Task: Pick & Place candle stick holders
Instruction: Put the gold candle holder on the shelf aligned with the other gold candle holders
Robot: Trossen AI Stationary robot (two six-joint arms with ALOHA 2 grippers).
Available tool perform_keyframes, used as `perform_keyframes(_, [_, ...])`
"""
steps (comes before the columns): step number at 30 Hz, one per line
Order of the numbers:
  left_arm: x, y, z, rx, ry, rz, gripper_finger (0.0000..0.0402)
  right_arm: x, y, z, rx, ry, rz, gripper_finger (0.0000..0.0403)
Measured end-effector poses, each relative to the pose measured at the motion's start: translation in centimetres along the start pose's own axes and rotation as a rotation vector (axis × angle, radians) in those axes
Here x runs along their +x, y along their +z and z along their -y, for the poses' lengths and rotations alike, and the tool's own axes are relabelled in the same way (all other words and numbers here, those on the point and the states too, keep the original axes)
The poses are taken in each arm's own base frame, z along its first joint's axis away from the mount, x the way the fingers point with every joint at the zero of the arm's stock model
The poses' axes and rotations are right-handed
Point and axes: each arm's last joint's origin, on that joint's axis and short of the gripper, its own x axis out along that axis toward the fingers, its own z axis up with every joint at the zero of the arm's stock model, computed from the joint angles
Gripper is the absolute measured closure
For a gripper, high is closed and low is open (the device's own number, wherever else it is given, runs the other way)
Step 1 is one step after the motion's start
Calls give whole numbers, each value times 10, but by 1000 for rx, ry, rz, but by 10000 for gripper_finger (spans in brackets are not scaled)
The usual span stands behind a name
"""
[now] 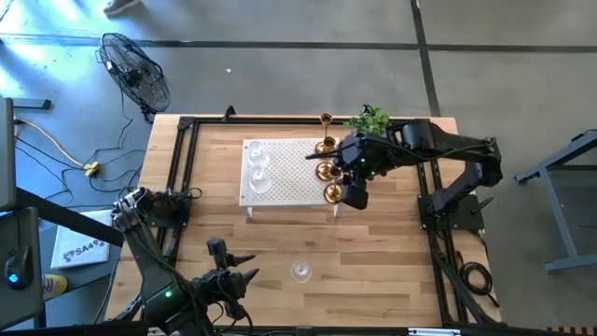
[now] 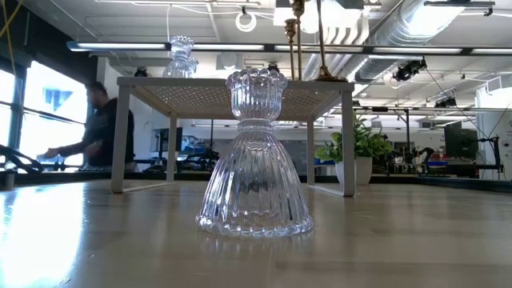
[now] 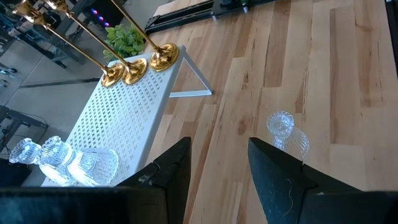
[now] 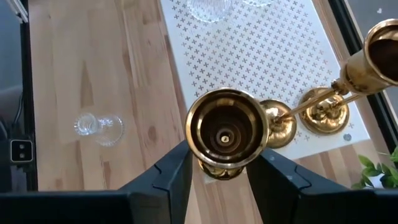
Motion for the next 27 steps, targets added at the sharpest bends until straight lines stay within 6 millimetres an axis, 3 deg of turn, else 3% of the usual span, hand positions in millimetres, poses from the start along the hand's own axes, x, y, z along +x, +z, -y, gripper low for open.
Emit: perform_keyframes(27, [0,0,0,0,-3,-4,247,0,3,1,-15,-43,44,265])
